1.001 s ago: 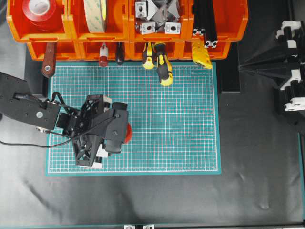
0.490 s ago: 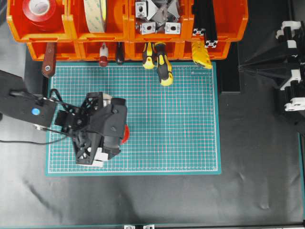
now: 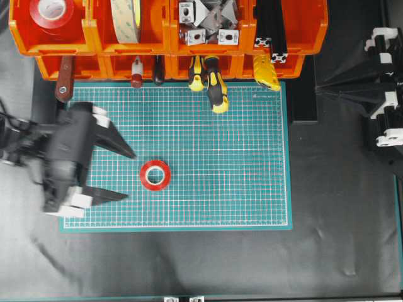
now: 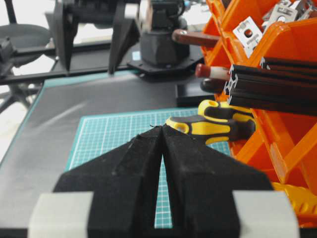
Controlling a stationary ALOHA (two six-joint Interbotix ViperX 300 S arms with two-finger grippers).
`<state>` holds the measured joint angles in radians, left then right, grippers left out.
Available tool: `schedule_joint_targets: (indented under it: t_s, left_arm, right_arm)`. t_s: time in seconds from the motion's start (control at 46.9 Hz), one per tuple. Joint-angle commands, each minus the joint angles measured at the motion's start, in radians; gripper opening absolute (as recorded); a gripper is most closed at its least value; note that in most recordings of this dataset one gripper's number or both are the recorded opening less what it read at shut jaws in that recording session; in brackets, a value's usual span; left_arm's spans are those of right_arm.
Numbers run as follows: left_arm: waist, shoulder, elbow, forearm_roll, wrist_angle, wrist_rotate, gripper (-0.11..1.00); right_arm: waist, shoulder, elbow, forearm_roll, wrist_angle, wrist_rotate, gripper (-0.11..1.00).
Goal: Pick vinyl tape from container rack with left arm.
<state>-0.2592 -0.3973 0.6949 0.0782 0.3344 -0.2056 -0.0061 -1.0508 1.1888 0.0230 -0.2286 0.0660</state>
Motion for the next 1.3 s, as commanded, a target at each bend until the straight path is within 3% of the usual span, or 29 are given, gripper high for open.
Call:
schedule_joint_targets:
  t_s: [0.0,0.575,0.916,1.278]
  left_arm:
    - [-0.005,-0.1,0.028,0.002,-0.014,0.0,0.82]
    - [0.003,-0.569,0.281,0.002,-0.176,0.012,0.82]
    - [0.048,-0.712,0.351,0.002,-0.245,0.052,0.82]
    - [0.049,-0.73,0.357,0.002,-0.259,0.077,0.82]
  right_arm:
    - [-0.002,0.005,-0.035,0.002,-0.002,0.0,0.0]
    - [-0.002,0.002,-0.035,0.002,-0.003,0.0,0.0]
    - [-0.002,-0.002,-0.032,0.002,-0.008,-0.002,0.0]
    - [-0.002,-0.002,-0.028,0.002,-0.003,-0.002,0.0]
